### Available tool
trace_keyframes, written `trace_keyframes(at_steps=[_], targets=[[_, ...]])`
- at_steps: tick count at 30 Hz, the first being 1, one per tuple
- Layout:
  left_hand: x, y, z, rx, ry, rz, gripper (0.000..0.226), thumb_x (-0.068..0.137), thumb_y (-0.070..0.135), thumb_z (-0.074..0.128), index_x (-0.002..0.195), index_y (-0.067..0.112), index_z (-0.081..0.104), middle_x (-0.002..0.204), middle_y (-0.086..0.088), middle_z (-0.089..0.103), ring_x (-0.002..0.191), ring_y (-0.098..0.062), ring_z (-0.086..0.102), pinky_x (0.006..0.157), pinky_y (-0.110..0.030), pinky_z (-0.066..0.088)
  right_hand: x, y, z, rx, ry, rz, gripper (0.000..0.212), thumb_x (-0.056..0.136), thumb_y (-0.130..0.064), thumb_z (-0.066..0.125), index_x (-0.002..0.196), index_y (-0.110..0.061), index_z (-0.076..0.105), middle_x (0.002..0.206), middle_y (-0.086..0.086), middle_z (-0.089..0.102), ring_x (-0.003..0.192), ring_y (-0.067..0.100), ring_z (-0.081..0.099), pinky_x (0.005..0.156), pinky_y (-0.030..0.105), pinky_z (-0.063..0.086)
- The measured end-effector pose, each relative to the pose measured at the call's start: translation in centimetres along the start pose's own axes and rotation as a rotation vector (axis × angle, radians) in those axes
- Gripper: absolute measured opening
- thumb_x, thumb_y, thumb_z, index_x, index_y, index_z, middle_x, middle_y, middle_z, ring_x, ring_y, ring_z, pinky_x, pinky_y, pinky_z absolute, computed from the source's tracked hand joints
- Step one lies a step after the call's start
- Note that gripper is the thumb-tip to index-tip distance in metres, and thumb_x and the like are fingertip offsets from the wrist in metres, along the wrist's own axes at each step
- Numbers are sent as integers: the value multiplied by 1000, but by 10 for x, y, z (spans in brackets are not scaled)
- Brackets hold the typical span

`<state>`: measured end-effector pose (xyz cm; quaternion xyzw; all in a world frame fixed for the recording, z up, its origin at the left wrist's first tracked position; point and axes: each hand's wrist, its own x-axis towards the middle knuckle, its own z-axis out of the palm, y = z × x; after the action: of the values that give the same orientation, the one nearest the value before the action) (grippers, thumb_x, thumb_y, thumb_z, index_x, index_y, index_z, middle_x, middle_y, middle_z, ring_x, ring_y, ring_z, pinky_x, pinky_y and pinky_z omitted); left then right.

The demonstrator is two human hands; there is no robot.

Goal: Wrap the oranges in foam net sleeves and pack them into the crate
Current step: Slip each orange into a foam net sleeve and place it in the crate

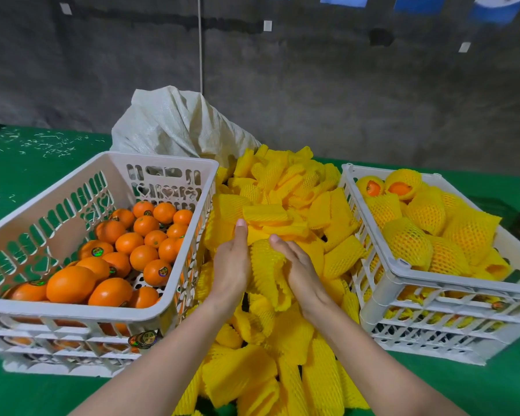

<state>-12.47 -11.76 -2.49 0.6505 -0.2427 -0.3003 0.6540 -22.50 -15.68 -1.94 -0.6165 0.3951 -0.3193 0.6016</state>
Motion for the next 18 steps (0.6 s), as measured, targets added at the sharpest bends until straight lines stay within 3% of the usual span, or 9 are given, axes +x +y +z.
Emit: trace_keyframes(at_steps=[2,4,6,7,10,12,14,18], targets=[[-2,-3,1,34,-10,84,51,86,64,37,54,25,33,47,11,32,44,-6,31,51,-29,24,5,1,-1,142,57,72,28,90,-38,54,94,-13,64,102,11,68,103,29,61,93,46,48],[-4,-7,3,55,10,153,53,89,55,47,50,22,30,41,11,25,42,-6,25,51,-31,20,11,4,-4,278,48,149,21,91,-37,53,95,-21,65,93,7,69,88,23,65,78,36,54],[-4,-10,8,-7,59,144,50,92,43,53,53,17,38,45,7,32,46,-9,32,53,-31,25,14,7,-4,394,31,211,26,92,-37,51,104,-19,64,87,6,71,77,20,67,64,28,53],[-3,-11,10,-98,58,93,43,92,41,55,61,12,46,54,-3,40,54,-15,39,57,-32,30,14,9,-4,450,26,229,29,94,-36,48,111,-18,62,87,5,71,74,18,67,60,26,53],[-5,-13,13,-251,-42,-46,26,94,38,53,92,11,55,86,-12,49,78,-25,46,72,-38,37,13,14,-4,575,45,238,34,98,-38,37,123,-22,55,100,6,66,82,18,63,66,29,52],[-5,-15,12,-262,-92,-52,33,96,36,48,90,5,60,81,-19,55,78,-28,53,73,-39,44,12,17,-6,577,63,233,34,98,-42,36,106,-23,63,95,5,67,84,21,62,72,33,49],[-4,-16,11,-265,-106,-34,41,97,35,44,78,4,62,73,-13,66,73,-26,62,68,-33,50,11,19,-7,569,54,215,37,97,-44,35,92,-23,66,85,4,70,82,23,63,72,34,49],[-3,-17,11,-253,-175,27,42,99,32,38,79,11,68,69,2,73,65,-8,69,57,-19,54,8,16,-5,604,15,217,40,96,-43,33,89,-21,66,82,5,71,82,24,63,72,34,48]])
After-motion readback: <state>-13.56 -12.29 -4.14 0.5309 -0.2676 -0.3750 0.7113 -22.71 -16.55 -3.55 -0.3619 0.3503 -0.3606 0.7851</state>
